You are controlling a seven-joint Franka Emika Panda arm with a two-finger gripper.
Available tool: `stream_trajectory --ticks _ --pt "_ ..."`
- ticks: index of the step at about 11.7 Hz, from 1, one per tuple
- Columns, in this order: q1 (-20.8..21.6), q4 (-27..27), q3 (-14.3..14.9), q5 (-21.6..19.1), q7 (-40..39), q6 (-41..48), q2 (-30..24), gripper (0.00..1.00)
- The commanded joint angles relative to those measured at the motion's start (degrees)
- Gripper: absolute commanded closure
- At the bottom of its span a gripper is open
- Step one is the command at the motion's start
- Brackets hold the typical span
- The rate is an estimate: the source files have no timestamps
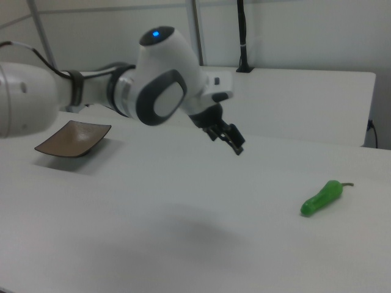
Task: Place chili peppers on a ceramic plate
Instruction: 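Move the gripper over to the green chili pepper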
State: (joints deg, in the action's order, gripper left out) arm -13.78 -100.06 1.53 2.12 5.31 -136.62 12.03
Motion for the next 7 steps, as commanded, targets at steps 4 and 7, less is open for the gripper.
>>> stream_trajectory --ticks 4,7 --pt "-6.6 13.5 -0.4 1.5 3.6 -11.4 17.0 0.0" --pt "-9.2 14.4 -0.3 1.4 3.6 -23.7 23.0 0.0"
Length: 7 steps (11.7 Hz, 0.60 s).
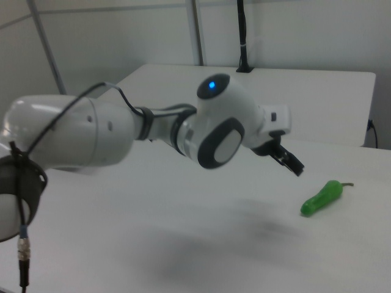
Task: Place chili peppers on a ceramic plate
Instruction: 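Lower the open gripper onto the green chili pepper and close it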
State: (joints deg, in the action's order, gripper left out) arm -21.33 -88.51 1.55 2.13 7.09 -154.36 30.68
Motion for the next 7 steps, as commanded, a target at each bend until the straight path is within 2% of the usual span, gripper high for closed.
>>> stream_trajectory --ticks 1,5,7 --pt "-1.8 4.4 -0.3 1.4 1.8 -6.4 6.4 0.0" --pt "-3.4 11.1 -0.1 1.5 1.8 -7.2 13.6 0.0" --pt "-3.9 11.6 -0.1 1.4 1.8 -9.5 15.4 0.0"
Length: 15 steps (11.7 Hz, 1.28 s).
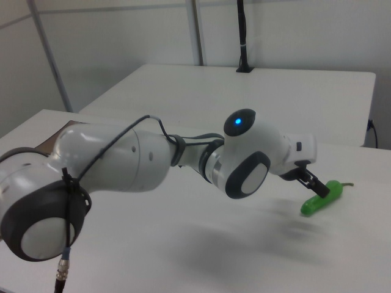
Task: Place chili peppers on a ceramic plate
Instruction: 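Lower the open gripper onto the green chili pepper and close it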
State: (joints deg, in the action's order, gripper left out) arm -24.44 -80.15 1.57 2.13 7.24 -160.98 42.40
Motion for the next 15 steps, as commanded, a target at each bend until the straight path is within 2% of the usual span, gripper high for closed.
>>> stream_trajectory --ticks 1,6,7,9,11,12,15 --pt "-1.2 3.3 -0.5 1.4 1.5 -3.0 3.9 0.0" --pt "-1.0 6.8 -1.1 1.3 2.5 -3.2 8.7 0.01" --pt "-0.9 6.8 -1.1 1.3 2.9 -3.3 8.9 0.17" --pt "-0.9 7.3 -1.1 1.4 3.0 -3.3 9.4 0.41" --pt "-0.9 7.3 -1.1 1.5 2.3 -3.3 9.8 0.8" --pt "-0.9 7.3 -1.1 1.5 2.3 -3.3 9.7 0.87" --pt "-0.8 7.3 -1.1 2.3 2.3 -3.2 9.6 0.9"
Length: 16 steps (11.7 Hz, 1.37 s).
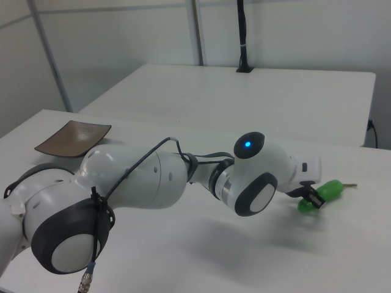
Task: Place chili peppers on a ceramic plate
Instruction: 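Lower the open gripper onto the green chili pepper and close it, then lift the chili pepper off the table by its stem end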
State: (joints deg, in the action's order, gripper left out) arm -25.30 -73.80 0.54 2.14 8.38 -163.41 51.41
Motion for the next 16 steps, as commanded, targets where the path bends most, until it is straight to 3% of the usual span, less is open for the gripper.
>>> stream_trajectory --ticks 1,5,8,11,16 --pt "0.1 0.9 -0.2 2.8 1.3 -0.8 0.2 0.9" --pt "0.2 -0.5 -0.3 3.0 1.2 1.3 -4.2 0.91" --pt "1.6 -2.9 -0.6 8.1 1.1 12.6 -10.2 0.91" --pt "2.5 -5.3 -3.7 10.0 1.2 21.0 -14.7 0.91" --pt "5.3 -5.3 -10.4 9.2 1.9 41.8 -20.9 0.91"
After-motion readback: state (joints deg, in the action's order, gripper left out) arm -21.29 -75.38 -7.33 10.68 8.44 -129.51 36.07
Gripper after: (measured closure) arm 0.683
